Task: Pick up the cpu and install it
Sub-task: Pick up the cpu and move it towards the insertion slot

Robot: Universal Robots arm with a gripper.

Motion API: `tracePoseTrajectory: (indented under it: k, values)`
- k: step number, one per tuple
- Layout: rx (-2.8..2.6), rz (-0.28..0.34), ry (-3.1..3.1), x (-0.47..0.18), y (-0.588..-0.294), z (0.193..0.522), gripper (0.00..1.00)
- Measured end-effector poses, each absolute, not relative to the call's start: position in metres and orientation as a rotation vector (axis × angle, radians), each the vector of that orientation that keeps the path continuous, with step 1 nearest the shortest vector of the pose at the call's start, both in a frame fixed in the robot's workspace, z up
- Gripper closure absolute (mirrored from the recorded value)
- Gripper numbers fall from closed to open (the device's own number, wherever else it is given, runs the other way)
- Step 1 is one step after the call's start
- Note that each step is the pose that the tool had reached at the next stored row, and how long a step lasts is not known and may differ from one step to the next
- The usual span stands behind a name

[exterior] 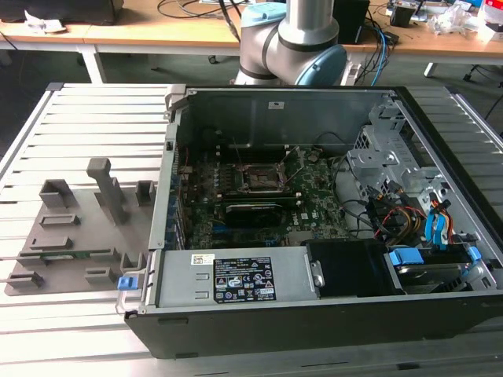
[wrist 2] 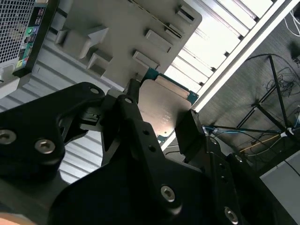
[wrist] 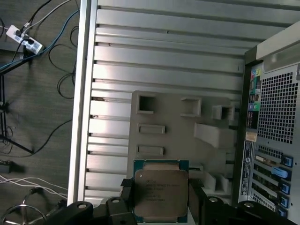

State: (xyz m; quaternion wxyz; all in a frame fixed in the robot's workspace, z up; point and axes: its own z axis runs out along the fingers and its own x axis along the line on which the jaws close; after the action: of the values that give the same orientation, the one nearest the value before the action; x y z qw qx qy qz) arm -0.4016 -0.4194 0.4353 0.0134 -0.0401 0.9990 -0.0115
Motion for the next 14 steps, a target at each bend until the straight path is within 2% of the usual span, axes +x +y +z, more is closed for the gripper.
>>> tracePoseTrajectory:
  k: [14]
  values:
    - [-0.125, -0.036, 3.112, -0.402, -0.419, 0.479, 0.45]
